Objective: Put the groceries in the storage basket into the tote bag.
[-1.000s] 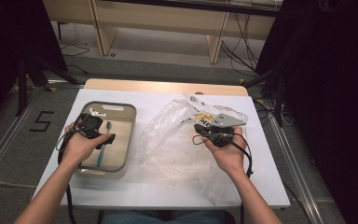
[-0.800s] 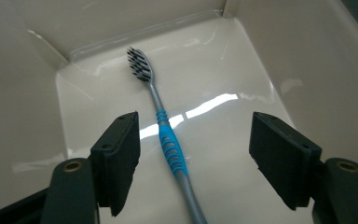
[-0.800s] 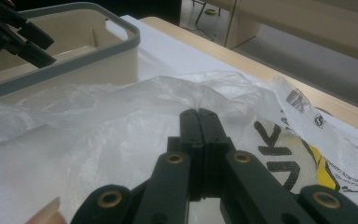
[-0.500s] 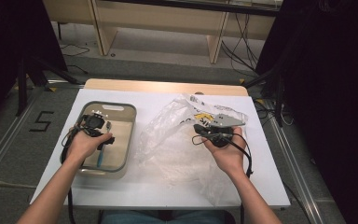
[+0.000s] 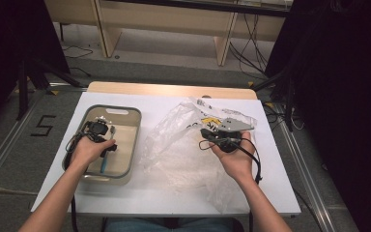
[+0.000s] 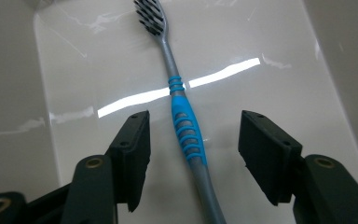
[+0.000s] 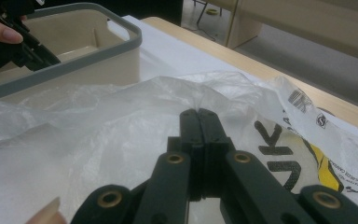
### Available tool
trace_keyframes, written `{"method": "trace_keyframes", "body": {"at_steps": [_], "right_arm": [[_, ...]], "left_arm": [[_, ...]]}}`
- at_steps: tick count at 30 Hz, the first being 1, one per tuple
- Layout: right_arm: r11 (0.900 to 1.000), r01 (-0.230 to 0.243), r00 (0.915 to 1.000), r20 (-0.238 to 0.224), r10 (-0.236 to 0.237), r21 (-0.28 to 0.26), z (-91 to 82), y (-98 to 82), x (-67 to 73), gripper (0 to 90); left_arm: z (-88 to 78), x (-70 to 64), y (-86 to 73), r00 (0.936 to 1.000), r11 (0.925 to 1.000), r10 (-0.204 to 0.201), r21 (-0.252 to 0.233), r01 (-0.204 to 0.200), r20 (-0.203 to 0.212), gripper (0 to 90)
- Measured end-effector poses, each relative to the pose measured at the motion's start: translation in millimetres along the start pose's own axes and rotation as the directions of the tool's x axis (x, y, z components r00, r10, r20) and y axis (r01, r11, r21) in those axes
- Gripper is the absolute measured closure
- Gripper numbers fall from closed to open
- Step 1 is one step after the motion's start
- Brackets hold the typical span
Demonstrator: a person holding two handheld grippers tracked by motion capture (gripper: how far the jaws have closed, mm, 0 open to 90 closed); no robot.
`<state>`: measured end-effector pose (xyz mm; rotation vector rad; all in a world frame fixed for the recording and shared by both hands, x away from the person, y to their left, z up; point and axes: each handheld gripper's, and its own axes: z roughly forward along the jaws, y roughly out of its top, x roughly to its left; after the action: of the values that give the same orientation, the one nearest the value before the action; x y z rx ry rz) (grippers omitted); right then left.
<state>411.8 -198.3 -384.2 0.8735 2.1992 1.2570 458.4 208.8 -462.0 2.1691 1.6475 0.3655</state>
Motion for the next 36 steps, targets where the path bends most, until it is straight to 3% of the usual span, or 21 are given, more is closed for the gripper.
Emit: {"method": "trace_keyframes", "body": {"at_steps": [6, 14, 36], "right_arm": [[1.0, -0.001, 1.0, -0.001, 0.001, 0.001, 0.1, 0.1, 0.3, 90.0], [1.0, -0.002, 1.0, 0.0, 0.002, 0.002, 0.3, 0.1, 0.7, 90.0], [1.0, 0.002, 1.0, -0.004, -0.002, -0.001, -0.5, 0.6, 0.8, 90.0]], "left_arm": [[2.6, -1.1, -0.2, 0.9999, 0.9998, 0.004, 0.019, -0.004, 0.016, 48.6], [3.5, -2.1, 0.8, 1.0, 0.9997, 0.009, 0.022, -0.009, 0.001, 53.5], [4.5, -5.7, 4.5, 0.9979, 0.9974, 0.063, 0.034, -0.063, 0.019, 70.6]]}}
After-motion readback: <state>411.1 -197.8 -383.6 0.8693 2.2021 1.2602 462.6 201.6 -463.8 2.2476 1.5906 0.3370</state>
